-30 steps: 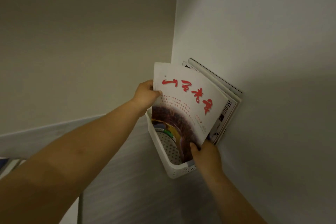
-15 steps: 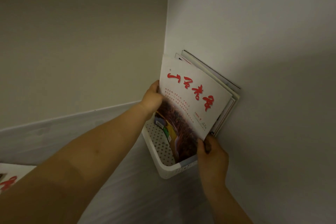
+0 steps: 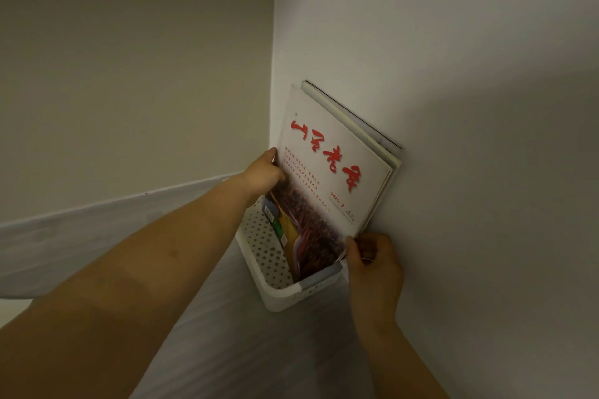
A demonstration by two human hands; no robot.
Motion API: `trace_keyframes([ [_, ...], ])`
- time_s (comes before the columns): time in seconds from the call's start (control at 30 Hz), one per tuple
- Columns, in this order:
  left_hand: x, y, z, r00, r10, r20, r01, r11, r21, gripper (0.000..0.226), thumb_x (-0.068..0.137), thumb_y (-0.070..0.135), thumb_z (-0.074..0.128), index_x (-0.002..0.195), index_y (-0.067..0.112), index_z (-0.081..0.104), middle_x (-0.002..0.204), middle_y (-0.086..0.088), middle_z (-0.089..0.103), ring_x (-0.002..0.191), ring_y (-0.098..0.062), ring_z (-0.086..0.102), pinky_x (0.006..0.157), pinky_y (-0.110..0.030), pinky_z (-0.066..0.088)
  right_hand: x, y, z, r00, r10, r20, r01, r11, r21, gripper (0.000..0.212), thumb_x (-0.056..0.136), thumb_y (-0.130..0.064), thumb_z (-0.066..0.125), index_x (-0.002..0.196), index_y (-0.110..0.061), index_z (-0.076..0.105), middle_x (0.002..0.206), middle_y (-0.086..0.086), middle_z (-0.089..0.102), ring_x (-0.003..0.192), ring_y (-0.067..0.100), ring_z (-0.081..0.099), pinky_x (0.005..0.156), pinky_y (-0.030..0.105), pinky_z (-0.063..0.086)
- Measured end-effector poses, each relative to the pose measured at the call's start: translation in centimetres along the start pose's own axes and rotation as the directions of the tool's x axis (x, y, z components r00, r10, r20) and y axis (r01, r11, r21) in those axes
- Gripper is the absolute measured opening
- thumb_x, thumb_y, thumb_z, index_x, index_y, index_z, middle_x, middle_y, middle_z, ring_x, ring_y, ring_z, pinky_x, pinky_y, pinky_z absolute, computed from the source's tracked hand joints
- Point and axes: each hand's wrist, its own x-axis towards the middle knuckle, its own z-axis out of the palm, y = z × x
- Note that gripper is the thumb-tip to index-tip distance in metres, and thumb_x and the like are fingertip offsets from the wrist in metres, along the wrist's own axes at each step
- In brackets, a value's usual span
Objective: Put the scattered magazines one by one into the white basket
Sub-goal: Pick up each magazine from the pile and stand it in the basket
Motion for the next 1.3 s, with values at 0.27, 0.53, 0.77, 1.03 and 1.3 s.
trace_keyframes([
  [0.27, -8.2, -3.3, -3.0, 0.978, 0.076, -0.196, -0.083, 0.996, -0.026, 0.046, 0.082, -0.007, 0.049, 0.126, 0.008, 0.05, 0.136, -0.011, 0.049, 0.118, -0.016, 0.046, 0.089, -0.02, 0.033, -2.5, -1.4, -0.6, 0.996, -0.08, -0.026, 0.081, 0.996, 0.038, 0.01, 0.08, -0.002, 0.06, 0.088, -0.008, 0.057, 0.08, 0.005, 0.057, 0.074, 0.02, 0.055, 0.059, 0.015, 0.035],
  [0.53, -24.6, -15.9, -12.0, 0.904, -0.004, -0.428, 0.075, 0.986, 0.149, 0.032, 0.082, -0.012, 0.046, 0.088, 0.011, 0.067, 0.101, -0.019, 0.067, 0.074, 0.002, 0.06, 0.058, 0.005, 0.038, -12.0, -5.9, 5.0, 0.891, -0.419, 0.176, 0.425, 0.905, 0.005, 0.041, 0.069, -0.025, 0.044, 0.083, 0.01, 0.062, 0.092, 0.034, 0.059, 0.092, 0.028, 0.048, 0.092, 0.005, 0.027],
  [0.77, -37.2, -24.3, -19.0, 0.768, -0.112, -0.631, 0.317, 0.922, 0.222, 0.028, 0.072, -0.017, 0.053, 0.088, -0.001, 0.07, 0.094, -0.018, 0.07, 0.085, -0.019, 0.063, 0.072, -0.005, 0.04, -24.1, -7.6, 11.7, 0.664, -0.45, 0.597, 0.535, 0.844, 0.04, 0.035, 0.057, 0.002, 0.074, 0.091, 0.002, 0.066, 0.102, 0.027, 0.065, 0.101, 0.031, 0.061, 0.093, -0.005, 0.015],
  [1.03, -45.3, -29.9, -27.0, 0.666, -0.159, -0.729, 0.486, 0.833, 0.262, 0.037, 0.081, 0.01, 0.062, 0.116, 0.001, 0.059, 0.126, -0.018, 0.057, 0.118, -0.03, 0.052, 0.1, -0.034, 0.038, -36.0, -9.1, 16.1, 0.194, -0.29, 0.937, 0.842, 0.539, -0.007, 0.076, 0.062, -0.068, 0.059, 0.125, -0.026, 0.05, 0.137, 0.009, 0.047, 0.123, 0.023, 0.049, 0.109, 0.024, -0.007],
  [1.3, -46.3, -33.0, -34.3, 0.59, -0.341, -0.732, 0.565, 0.822, 0.073, 0.045, 0.082, 0.021, 0.062, 0.121, 0.002, 0.052, 0.124, -0.023, 0.056, 0.112, -0.038, 0.053, 0.098, -0.043, 0.042, -37.7, -10.2, 16.2, 0.217, -0.121, 0.969, 0.871, 0.472, -0.136, 0.059, 0.077, -0.066, 0.036, 0.128, -0.037, 0.043, 0.139, 0.001, 0.047, 0.131, 0.018, 0.035, 0.104, 0.021, -0.022],
])
